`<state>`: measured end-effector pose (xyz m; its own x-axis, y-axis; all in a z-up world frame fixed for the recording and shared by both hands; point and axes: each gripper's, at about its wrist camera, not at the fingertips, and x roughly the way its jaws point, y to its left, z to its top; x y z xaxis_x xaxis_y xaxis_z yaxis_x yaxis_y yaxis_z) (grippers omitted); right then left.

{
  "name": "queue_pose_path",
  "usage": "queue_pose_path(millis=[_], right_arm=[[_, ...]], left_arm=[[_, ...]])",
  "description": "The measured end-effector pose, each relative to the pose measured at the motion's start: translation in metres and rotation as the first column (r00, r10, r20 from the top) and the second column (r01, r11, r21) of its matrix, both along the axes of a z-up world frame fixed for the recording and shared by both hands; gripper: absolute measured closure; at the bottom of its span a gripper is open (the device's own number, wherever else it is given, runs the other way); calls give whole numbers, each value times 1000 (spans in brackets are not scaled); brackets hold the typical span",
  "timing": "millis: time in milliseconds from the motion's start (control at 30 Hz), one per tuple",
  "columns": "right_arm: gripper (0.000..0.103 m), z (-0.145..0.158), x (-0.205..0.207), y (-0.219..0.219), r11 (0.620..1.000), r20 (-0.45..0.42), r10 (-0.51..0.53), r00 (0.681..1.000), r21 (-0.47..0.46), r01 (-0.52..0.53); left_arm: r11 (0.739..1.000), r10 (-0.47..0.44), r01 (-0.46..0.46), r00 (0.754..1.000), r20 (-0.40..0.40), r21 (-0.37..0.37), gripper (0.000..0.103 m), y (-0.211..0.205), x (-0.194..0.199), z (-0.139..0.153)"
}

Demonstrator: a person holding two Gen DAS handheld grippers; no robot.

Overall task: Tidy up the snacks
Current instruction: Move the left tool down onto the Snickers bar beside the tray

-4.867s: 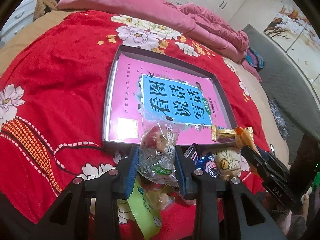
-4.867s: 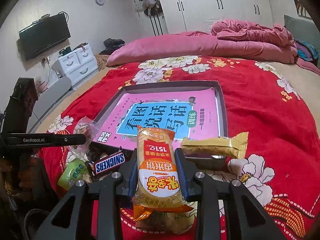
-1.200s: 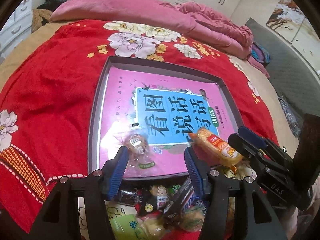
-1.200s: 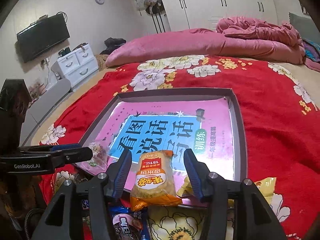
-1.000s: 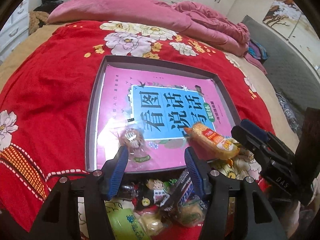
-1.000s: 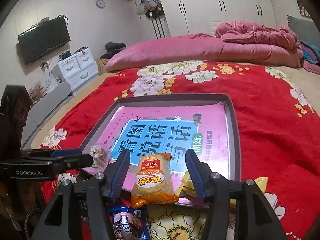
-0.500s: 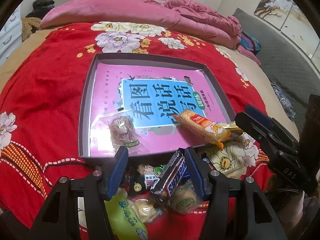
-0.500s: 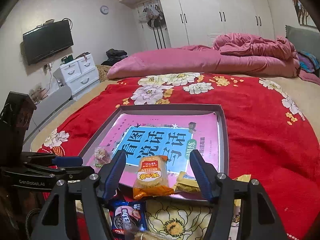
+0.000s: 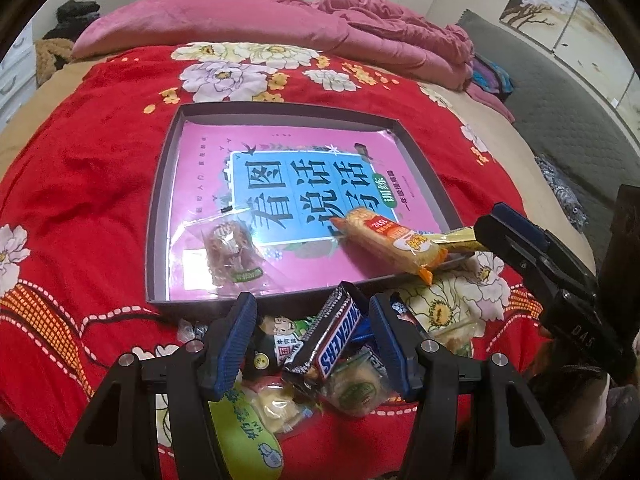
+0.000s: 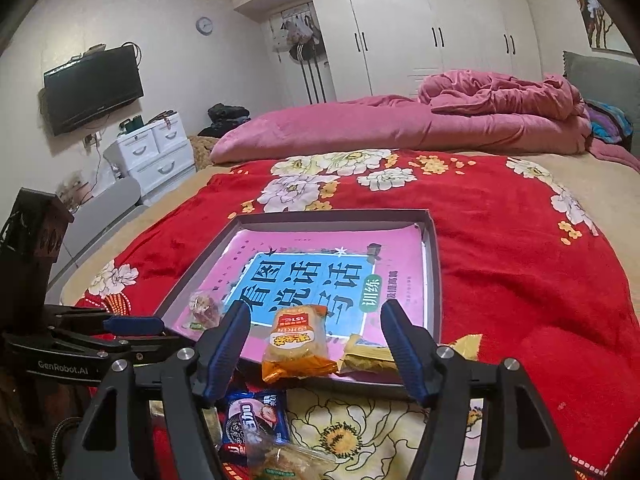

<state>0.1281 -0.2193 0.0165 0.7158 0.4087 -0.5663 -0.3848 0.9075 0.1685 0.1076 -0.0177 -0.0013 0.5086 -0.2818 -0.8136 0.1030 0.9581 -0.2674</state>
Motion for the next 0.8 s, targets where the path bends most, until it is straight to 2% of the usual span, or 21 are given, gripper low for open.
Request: queue_pose_path(millis=[800], right_arm=[[35, -1, -14, -14, 1000, -23, -30, 999, 3, 30]], left_arm=[[998, -57, 58, 998, -37, 33, 43, -14, -7, -11]])
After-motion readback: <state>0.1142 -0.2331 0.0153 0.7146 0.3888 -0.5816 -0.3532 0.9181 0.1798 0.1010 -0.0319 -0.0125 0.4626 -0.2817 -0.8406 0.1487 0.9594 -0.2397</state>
